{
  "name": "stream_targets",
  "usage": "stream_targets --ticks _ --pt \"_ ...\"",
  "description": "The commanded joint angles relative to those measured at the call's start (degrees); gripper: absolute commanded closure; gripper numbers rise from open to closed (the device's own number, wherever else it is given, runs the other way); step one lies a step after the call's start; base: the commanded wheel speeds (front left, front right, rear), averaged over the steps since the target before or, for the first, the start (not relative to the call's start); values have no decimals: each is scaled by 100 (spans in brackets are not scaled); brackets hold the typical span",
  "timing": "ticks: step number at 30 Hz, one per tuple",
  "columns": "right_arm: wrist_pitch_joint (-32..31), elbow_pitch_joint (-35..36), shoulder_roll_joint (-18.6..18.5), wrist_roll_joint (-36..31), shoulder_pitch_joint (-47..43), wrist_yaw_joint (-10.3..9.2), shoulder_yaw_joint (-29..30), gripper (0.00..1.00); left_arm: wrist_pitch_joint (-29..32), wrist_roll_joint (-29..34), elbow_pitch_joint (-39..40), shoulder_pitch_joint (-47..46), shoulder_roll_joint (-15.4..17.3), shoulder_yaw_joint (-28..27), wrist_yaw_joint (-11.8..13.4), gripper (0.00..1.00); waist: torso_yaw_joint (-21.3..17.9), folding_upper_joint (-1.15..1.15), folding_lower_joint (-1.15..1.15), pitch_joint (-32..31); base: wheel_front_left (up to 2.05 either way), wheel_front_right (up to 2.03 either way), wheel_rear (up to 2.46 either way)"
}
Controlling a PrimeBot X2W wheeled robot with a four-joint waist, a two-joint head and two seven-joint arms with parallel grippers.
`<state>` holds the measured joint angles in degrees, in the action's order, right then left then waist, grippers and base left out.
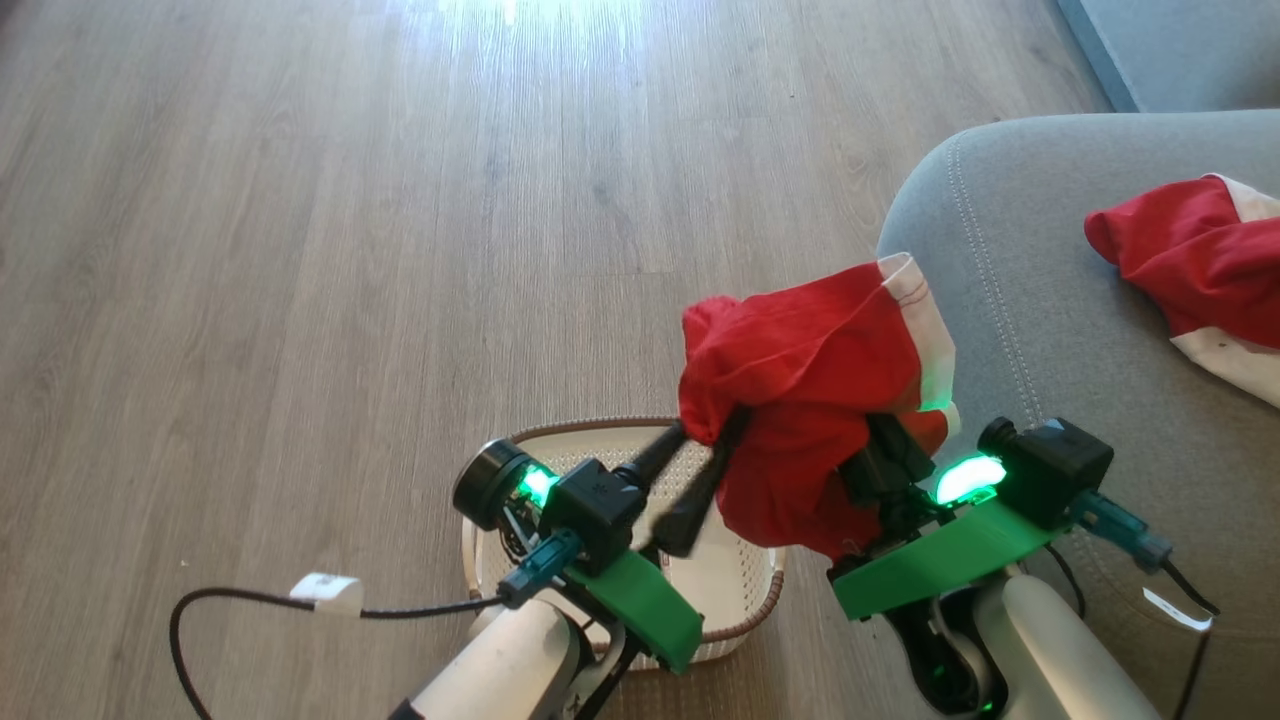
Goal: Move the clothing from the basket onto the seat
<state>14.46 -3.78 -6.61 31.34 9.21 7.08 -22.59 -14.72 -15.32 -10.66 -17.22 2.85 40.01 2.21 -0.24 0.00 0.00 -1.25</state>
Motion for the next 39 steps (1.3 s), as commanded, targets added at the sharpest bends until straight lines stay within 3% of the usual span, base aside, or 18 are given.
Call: stream_targets --ticks 1,9,22,39 --pt "54 214 62 5 129 41 -48 100 -28 -41 150 -222 3 -199 42 0 -4 0 0 -2 0 0 0" --pt "54 266 9 -117 163 41 334 100 -28 137 34 -169 3 -284 33 0 -31 0 0 6 0 0 0" --pt "54 378 -217 -286 177 41 1436 100 -28 395 -251 162 3 -427 -320 0 -95 0 0 41 0 0 0" --pt "54 -405 -922 -627 532 41 3722 100 -28 357 -339 553 3 -537 -492 0 -406 0 0 117 0 0 0"
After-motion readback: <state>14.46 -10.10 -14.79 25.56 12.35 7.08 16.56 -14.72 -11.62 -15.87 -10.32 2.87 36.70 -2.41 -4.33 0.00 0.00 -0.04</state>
